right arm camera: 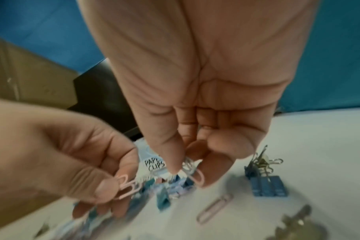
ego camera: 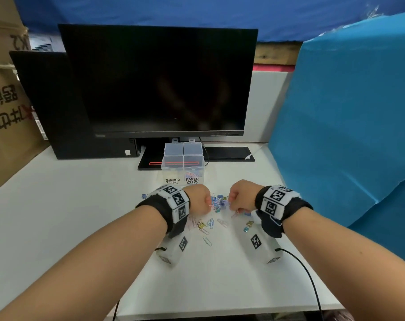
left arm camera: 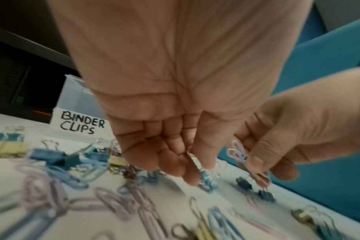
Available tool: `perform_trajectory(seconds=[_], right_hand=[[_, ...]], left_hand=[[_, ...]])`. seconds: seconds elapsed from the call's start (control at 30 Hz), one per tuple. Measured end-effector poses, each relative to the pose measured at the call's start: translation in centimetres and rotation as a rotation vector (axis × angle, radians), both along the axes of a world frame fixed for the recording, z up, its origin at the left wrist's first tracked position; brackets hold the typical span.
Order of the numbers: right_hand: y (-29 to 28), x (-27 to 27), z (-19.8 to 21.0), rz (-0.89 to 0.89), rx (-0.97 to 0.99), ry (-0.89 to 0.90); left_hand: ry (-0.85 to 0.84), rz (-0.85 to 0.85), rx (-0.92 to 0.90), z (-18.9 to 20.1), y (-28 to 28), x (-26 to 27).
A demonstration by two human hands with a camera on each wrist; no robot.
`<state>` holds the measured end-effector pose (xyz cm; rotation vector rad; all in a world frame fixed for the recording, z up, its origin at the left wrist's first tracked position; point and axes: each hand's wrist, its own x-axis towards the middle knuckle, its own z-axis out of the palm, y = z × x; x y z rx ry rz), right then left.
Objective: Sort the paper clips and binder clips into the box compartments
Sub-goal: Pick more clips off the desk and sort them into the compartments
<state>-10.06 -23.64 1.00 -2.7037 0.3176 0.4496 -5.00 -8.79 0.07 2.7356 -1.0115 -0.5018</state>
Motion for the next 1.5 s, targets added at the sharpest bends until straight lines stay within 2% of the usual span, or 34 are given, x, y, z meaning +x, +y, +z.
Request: perform_trajectory(seconds=[0.07, 0.13, 0.4, 0.5, 0.6, 0.67, 0.73, 0.77, 0.83, 0.87, 0.9, 1.0, 1.07, 1.1, 1.13, 1.2, 1.23, 1.27, 1.37, 1.5], right_hand=[[-1.0, -0.4, 0.2, -0.071, 0.156, -0.002], [-1.7, -0.5, 0.0, -0.141, 0.271, -0.018], [-2.0, -1.1, -1.1, -0.264, 0.486, -0.018], [-2.0, -1.2, -1.2, -0.348, 0.721, -0.009], [-2.2, -1.4, -1.2, -0.411, 1.024, -0.020], [-2.3, -1.5, -1.3, -0.436, 1.176, -0.046], [-2.2, -1.6, -1.4, -0.456, 1.254, -0.088], [-2.2, -1.5, -1.4, -0.471, 1.274, -0.111], [-2.2, -1.5, -1.5, -0.508, 1.328, -0.149], [-2.2, -1.4, -1.6, -0.514, 1.364, -0.154], [-2.2, -1.4, -1.6, -0.511, 1.399, -0.150], [-2.0, -1.7, -1.3, -0.506, 1.453, -0.083], [-1.8, -1.5, -1.0, -0.505, 1.313, -0.048], [-1.6, -1.3, -0.8, -0.466, 1.118, -0.044], [-1.3, -1.3, -0.5, -0.376, 0.824, -0.034], [-0.6, -1.5, -0.2, -0.103, 0.111, -0.043], [-0.3, -1.6, -0.2, 0.032, -0.128, -0.053], [-0.2, -1.6, -0.4, 0.112, -0.254, -0.038], [0.2, -1.6, -1.4, 0.201, -0.362, 0.008], [0.9, -0.7, -2.4, 0.168, -0.374, -0.027]], left_hand=[[0.071, 0.032, -0.106, 0.6, 1.1, 0.5], [0.228, 0.094, -0.227, 0.9, 1.9, 0.9], [0.710, 0.418, -0.586, 0.0, 2.1, 0.7], [0.929, 0.570, -0.759, -0.2, 1.6, 0.3], [1.001, 0.600, -0.757, -0.1, 1.2, 0.1], [0.964, 0.593, -0.699, -0.1, 0.9, 0.3], [0.865, 0.551, -0.564, 0.2, 0.4, 0.4], [0.740, 0.484, -0.431, 0.5, 0.2, 0.3], [0.358, 0.288, -0.087, 0.6, -0.2, 0.2], [0.191, 0.202, 0.024, 0.6, -0.4, 0.0], [0.089, 0.158, 0.091, 0.4, -0.6, -0.2], [-0.050, 0.096, 0.209, -0.5, -1.2, -0.7], [-0.085, 0.064, 0.242, -1.0, -1.6, -0.9], [-0.095, 0.054, 0.247, -1.1, -1.7, -1.0], [-0.101, 0.045, 0.252, -1.2, -2.0, -1.0], [-0.090, 0.039, 0.277, -1.3, -2.4, -1.0], [-0.083, 0.040, 0.296, -1.4, -2.5, -0.9], [-0.080, 0.043, 0.314, -1.5, -2.6, -0.9], [-0.095, 0.016, 0.339, -1.5, -2.8, -0.9], [-0.124, -0.004, 0.342, -1.4, -2.2, -1.0]])
